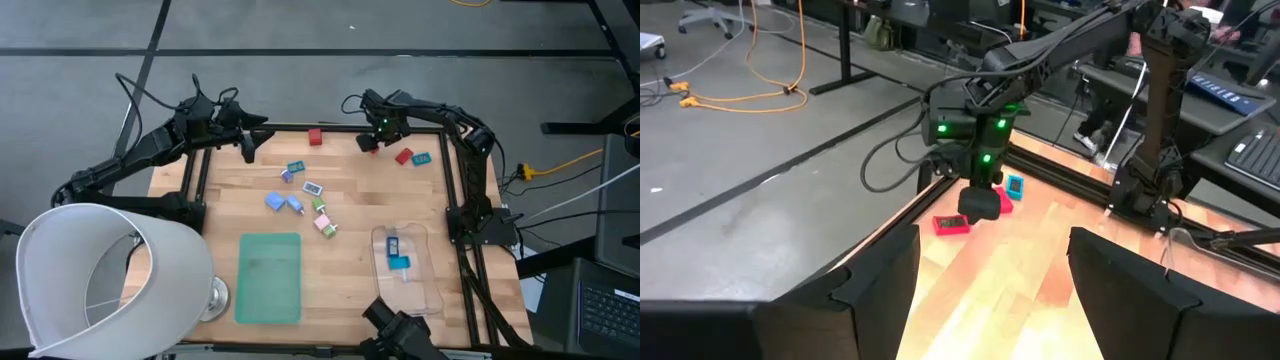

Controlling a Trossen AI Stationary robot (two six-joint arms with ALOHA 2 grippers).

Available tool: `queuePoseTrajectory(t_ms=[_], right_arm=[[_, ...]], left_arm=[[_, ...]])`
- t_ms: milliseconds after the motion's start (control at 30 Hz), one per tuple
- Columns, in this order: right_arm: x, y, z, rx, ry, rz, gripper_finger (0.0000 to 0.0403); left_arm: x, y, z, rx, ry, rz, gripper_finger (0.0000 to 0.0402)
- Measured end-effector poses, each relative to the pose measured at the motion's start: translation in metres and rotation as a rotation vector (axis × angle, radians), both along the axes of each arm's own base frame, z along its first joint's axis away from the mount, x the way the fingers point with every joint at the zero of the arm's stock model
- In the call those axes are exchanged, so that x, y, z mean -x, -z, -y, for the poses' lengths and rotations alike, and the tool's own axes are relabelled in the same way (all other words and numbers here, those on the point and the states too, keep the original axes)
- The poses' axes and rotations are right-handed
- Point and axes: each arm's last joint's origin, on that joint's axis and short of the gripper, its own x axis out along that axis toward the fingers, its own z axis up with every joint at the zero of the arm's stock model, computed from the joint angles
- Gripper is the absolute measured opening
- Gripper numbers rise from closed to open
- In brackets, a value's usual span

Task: Pick & Place Office items
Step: Put the left red digital clock into the transparent bin

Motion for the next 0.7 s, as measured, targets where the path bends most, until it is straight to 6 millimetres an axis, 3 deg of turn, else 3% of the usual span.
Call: queuePoseTrajectory(t_ms=[433, 700], right_arm=[[0.002, 0.000, 0.002, -0.013, -0.190, 0.029, 0.0254], [-0.014, 0.007, -0.012, -0.002, -0.396, 0.004, 0.0254]], left_arm=[[0.000, 0.000, 0.000, 0.025, -0.008, 0.012, 0.0251], [0.000, 0.000, 0.000, 0.025, -0.009, 0.011, 0.0251]])
